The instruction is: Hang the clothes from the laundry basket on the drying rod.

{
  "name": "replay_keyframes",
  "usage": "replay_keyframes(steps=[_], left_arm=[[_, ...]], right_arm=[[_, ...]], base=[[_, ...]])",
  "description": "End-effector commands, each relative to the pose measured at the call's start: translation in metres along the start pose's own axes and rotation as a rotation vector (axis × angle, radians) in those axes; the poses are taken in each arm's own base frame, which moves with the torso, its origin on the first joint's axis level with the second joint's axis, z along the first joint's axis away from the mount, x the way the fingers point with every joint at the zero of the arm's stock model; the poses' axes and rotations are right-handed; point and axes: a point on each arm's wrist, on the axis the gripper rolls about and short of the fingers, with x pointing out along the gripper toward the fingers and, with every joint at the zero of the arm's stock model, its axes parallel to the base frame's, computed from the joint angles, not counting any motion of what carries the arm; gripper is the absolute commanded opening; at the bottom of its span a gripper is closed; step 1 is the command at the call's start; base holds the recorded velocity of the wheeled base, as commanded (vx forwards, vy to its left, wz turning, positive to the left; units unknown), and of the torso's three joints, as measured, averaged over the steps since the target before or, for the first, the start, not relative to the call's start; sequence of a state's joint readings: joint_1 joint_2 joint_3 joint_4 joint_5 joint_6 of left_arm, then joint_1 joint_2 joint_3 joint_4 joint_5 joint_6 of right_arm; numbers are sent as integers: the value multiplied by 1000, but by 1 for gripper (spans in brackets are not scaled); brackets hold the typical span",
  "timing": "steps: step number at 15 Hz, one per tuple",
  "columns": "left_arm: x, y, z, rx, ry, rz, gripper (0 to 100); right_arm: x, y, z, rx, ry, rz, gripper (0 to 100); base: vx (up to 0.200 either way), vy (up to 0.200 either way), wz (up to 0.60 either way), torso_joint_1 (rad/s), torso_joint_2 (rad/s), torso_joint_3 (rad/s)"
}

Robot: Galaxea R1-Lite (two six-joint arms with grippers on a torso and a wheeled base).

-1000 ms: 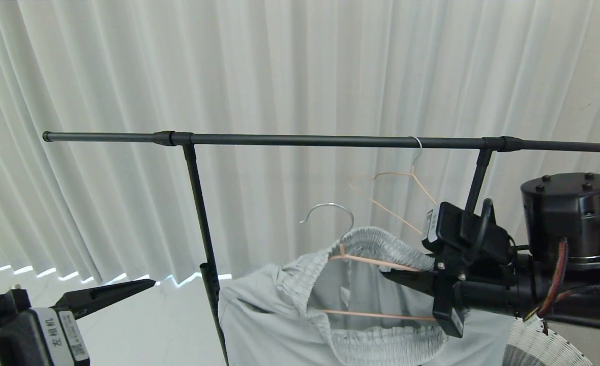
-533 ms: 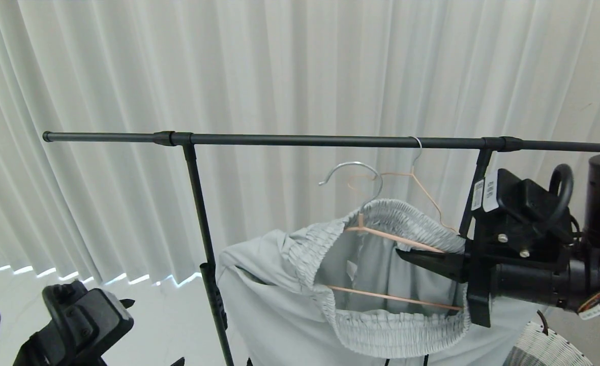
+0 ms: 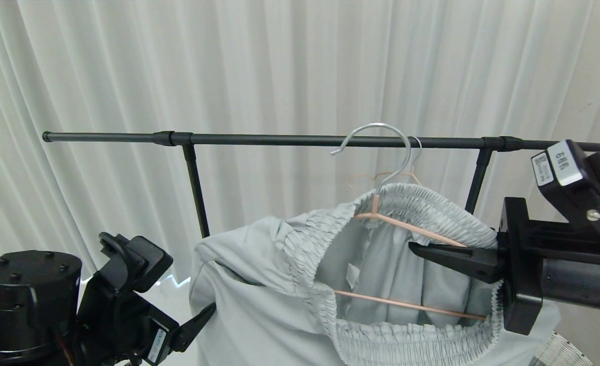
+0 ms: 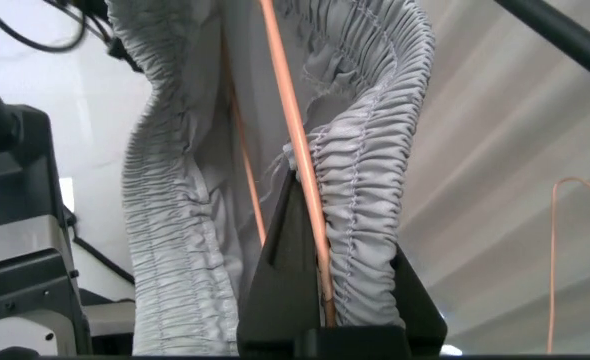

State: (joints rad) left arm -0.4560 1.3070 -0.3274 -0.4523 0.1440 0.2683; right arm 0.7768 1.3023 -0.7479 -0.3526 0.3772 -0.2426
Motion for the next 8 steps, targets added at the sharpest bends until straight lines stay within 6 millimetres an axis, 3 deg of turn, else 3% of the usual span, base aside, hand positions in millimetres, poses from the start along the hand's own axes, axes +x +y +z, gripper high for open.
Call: replay_keyframes(steps=[1,2,3,8], left_arm=[[10,-2,-2,4,33,-32,100],[10,-2,-3,3,31,-44,100],[10,-2,-3,3,31,-46,0],[9,19,-15,-65,81,65,0]], right_arm=[[-2,0,3,-5,-12,0,0],[-3,1,4,-7,-18,0,0],[-3,1,3,-6,-14,1,0],[-4,-1,2,-4,-6,-22,0]], base=[[0,0,0,0,0,0],[0,0,0,0,0,0],[0,0,0,0,0,0],[0,0,0,0,0,0]])
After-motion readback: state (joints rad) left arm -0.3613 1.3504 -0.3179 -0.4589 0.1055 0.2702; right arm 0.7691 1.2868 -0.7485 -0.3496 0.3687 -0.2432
